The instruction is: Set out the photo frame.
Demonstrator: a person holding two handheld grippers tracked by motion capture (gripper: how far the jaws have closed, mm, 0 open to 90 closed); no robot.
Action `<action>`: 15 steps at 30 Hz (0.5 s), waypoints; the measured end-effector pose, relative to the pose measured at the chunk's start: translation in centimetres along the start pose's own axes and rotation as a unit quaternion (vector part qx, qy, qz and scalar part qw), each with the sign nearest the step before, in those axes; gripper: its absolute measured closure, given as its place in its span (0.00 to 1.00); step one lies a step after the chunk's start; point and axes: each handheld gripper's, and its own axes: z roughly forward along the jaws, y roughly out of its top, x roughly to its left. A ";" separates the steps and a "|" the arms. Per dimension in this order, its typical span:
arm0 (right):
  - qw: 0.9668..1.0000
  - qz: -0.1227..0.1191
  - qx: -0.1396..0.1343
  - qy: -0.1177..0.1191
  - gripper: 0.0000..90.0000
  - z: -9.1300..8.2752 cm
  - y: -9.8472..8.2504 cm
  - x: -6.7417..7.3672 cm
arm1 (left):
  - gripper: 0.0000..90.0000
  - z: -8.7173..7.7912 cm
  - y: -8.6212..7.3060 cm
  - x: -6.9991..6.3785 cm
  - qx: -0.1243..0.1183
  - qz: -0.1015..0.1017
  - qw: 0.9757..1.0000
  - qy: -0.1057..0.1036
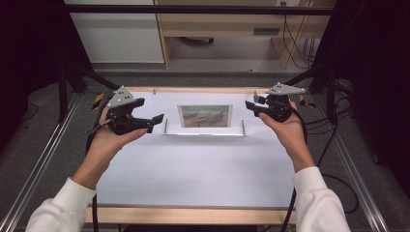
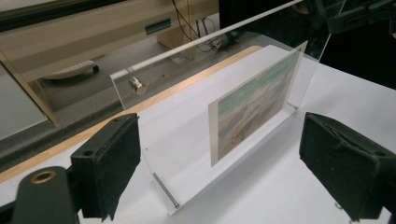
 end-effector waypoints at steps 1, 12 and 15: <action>1.000 0.001 0.001 0.000 0.63 0.0 0.0 0.0 | 0.14 0.0 -0.2 0.0 0.002 0.000 1.000 -0.001; 1.000 0.009 -0.003 -0.004 0.63 0.5 0.2 -0.3 | 0.11 0.7 -3.5 -0.3 0.024 -0.027 0.999 -0.006; 1.000 0.014 -0.002 -0.007 0.63 0.7 0.2 -0.4 | 0.11 0.8 -4.5 -0.3 0.027 -0.035 0.999 -0.009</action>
